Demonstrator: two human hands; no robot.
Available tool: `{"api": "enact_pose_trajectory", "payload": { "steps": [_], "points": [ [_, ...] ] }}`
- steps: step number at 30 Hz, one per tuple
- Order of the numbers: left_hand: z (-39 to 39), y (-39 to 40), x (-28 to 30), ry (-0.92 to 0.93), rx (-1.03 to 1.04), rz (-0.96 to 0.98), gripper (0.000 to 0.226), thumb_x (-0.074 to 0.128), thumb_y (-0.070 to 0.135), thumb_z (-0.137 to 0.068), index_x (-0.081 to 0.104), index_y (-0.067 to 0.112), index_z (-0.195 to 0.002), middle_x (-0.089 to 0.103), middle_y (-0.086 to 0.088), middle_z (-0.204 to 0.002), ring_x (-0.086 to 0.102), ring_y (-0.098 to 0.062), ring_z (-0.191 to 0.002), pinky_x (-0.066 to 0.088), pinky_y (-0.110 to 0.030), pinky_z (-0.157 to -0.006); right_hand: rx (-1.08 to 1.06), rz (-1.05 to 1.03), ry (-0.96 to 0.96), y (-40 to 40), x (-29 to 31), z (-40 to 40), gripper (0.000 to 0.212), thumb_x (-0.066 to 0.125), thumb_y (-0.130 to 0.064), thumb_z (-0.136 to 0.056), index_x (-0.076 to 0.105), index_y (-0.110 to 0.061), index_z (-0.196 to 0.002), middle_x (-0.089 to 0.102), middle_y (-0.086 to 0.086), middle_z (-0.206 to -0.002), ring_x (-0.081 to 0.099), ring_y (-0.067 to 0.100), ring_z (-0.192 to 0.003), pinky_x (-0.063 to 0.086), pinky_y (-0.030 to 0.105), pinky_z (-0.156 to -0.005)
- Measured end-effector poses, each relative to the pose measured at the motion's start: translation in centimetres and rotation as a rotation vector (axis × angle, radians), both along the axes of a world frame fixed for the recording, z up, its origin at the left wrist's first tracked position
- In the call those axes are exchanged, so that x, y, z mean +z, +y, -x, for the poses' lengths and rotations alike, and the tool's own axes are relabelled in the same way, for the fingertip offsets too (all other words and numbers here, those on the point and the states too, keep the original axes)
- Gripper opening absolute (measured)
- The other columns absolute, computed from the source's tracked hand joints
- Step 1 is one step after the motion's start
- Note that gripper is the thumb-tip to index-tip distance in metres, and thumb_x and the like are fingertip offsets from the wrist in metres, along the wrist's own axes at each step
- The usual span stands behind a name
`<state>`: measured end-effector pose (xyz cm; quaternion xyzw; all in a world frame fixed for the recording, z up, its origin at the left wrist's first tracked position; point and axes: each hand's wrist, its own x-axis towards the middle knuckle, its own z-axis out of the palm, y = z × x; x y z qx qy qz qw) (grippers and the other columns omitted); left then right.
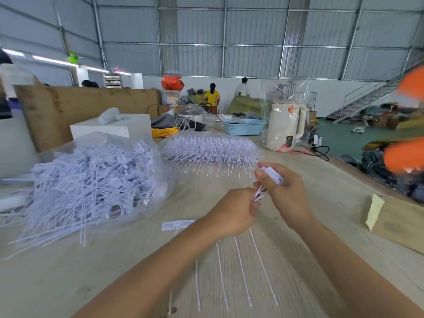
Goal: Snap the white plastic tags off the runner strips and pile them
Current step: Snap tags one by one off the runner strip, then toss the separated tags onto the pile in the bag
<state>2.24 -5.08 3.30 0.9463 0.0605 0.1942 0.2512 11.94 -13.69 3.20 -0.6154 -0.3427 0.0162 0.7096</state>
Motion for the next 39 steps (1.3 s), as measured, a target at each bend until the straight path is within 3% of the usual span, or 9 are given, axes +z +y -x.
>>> {"api": "enact_pose_trajectory", "payload": {
  "steps": [6,11,14,17,21,25,30,34,39],
  "points": [
    [7.7,4.5,-0.9,-0.239,0.194,-0.039,0.021,0.052,0.002,-0.089,0.066,0.009,-0.103,0.068,-0.012,-0.083,0.062,-0.028,-0.076,0.041,-0.03,-0.067,0.21,0.056,-0.048,5.2,0.9,5.5,0.017,0.063,0.0,-0.086,0.066,-0.017,-0.085,0.067,0.008,-0.078,0.065,0.022,-0.076,0.052,0.036,-0.075],
    [15.6,9.3,-1.1,-0.32,0.385,-0.16,0.023,0.059,-0.003,-0.085,0.071,0.006,-0.103,0.067,-0.009,-0.073,0.064,-0.025,-0.07,0.045,-0.029,-0.066,0.327,0.135,-0.208,11.4,2.0,11.1,0.018,0.066,-0.016,-0.087,0.066,-0.022,-0.104,0.066,-0.004,-0.099,0.06,0.008,-0.092,0.049,0.027,-0.088],
    [19.8,13.0,-1.0,-0.336,0.632,-0.256,0.03,0.062,-0.005,-0.082,0.069,0.004,-0.11,0.065,-0.011,-0.073,0.064,-0.032,-0.068,0.043,-0.028,-0.062,0.006,0.129,-0.584,14.4,1.5,13.5,0.021,0.066,-0.029,-0.088,0.069,-0.023,-0.108,0.052,0.008,-0.125,0.05,0.021,-0.111,0.039,0.029,-0.092],
    [21.6,16.2,-1.0,-0.202,0.744,-0.327,0.031,0.058,0.0,-0.086,0.068,0.006,-0.115,0.063,-0.015,-0.078,0.062,-0.037,-0.073,0.042,-0.032,-0.061,-0.347,0.324,-0.997,16.3,1.7,14.0,0.012,0.065,-0.035,-0.085,0.073,-0.032,-0.094,0.036,0.013,-0.144,0.036,0.035,-0.127,0.03,0.045,-0.092],
    [19.0,19.1,-1.8,0.023,0.591,-0.454,0.044,0.044,0.006,-0.094,0.049,0.016,-0.137,0.053,-0.013,-0.099,0.057,-0.034,-0.088,0.043,-0.033,-0.072,-0.243,0.842,-0.86,18.3,2.5,13.2,0.035,0.06,-0.006,-0.085,0.057,-0.015,-0.119,0.028,0.012,-0.139,0.053,0.031,-0.107,0.041,0.034,-0.078],
    [14.0,20.4,-2.6,0.197,0.462,-0.612,0.057,0.042,0.004,-0.091,0.029,0.015,-0.146,0.039,-0.014,-0.117,0.051,-0.032,-0.099,0.042,-0.034,-0.078,-0.194,0.77,-0.792,18.7,3.2,12.4,0.054,0.062,0.01,-0.076,0.044,-0.001,-0.125,0.031,0.012,-0.133,0.06,0.03,-0.088,0.035,0.024,-0.065],
    [10.8,21.7,-3.2,0.359,0.668,-0.704,0.052,0.042,0.009,-0.094,0.025,0.013,-0.144,0.027,-0.019,-0.14,0.032,-0.034,-0.128,0.042,-0.041,-0.094,-0.162,0.714,-0.754,18.2,3.7,11.7,0.061,0.064,0.013,-0.073,0.042,0.0,-0.128,0.029,0.011,-0.132,0.06,0.031,-0.084,0.043,0.029,-0.067],
    [9.8,21.2,-4.0,0.439,0.595,-0.921,0.048,0.032,0.028,-0.098,0.028,0.011,-0.142,0.037,-0.016,-0.136,0.035,-0.033,-0.123,0.03,-0.045,-0.098,-0.129,0.703,-0.789,17.9,3.3,11.6,0.065,0.058,0.014,-0.074,0.037,-0.002,-0.133,0.03,0.01,-0.128,0.058,0.032,-0.084,0.041,0.03,-0.064],
    [12.0,20.7,-1.5,0.555,0.577,-0.864,0.05,0.036,0.034,-0.097,0.026,0.025,-0.145,0.034,-0.011,-0.14,0.03,-0.03,-0.13,0.027,-0.049,-0.103,-0.086,0.728,-0.818,17.4,2.6,11.2,0.057,0.059,0.011,-0.077,0.042,-0.004,-0.129,0.032,0.009,-0.126,0.058,0.032,-0.086,0.038,0.03,-0.065]
  ]
}}
